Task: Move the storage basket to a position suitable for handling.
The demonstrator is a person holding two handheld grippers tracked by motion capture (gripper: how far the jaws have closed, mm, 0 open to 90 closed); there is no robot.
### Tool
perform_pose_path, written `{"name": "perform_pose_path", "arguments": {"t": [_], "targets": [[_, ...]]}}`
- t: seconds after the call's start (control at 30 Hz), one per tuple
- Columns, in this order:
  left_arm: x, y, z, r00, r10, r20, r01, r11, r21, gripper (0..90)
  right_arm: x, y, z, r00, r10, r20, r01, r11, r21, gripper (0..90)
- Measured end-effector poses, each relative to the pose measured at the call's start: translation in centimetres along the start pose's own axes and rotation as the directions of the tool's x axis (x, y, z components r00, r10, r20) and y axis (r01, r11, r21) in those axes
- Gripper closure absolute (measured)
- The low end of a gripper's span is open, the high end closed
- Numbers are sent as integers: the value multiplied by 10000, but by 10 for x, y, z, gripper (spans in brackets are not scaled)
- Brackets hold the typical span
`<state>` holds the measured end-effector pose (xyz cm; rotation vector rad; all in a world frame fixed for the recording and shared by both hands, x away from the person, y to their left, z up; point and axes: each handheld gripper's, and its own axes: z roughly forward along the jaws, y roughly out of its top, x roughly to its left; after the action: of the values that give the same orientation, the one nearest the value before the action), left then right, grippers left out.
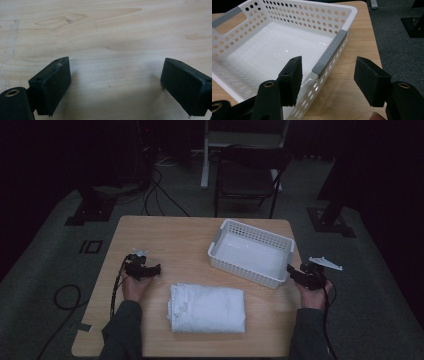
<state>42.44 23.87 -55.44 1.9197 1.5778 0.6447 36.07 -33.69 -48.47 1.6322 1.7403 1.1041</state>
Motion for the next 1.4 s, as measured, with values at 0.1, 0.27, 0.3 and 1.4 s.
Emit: {"name": "perform_pose_path", "arguments": {"t": [0.1, 0.27, 0.3, 1.4], "targets": [[-8, -3, -3, 9999, 75, 75, -75, 10000, 29, 89, 3, 1, 1, 10000, -88, 15, 88, 10000, 24, 400], [-14, -9, -9, 9997, 175, 166, -176, 9998, 19, 89, 7, 2, 3, 9998, -196, 50, 196, 9998, 54, 391], [-14, -10, -10, 9999, 88, 71, -89, 9999, 97, 90, 8, 2, 3, 9998, -178, 86, 178, 9998, 73, 384], [-13, -4, -47, 9967, -800, 109, 805, 9947, -641, 452, 21, -7, 32, 9998, -151, 129, 133, 9918, 1272, 540]]}}
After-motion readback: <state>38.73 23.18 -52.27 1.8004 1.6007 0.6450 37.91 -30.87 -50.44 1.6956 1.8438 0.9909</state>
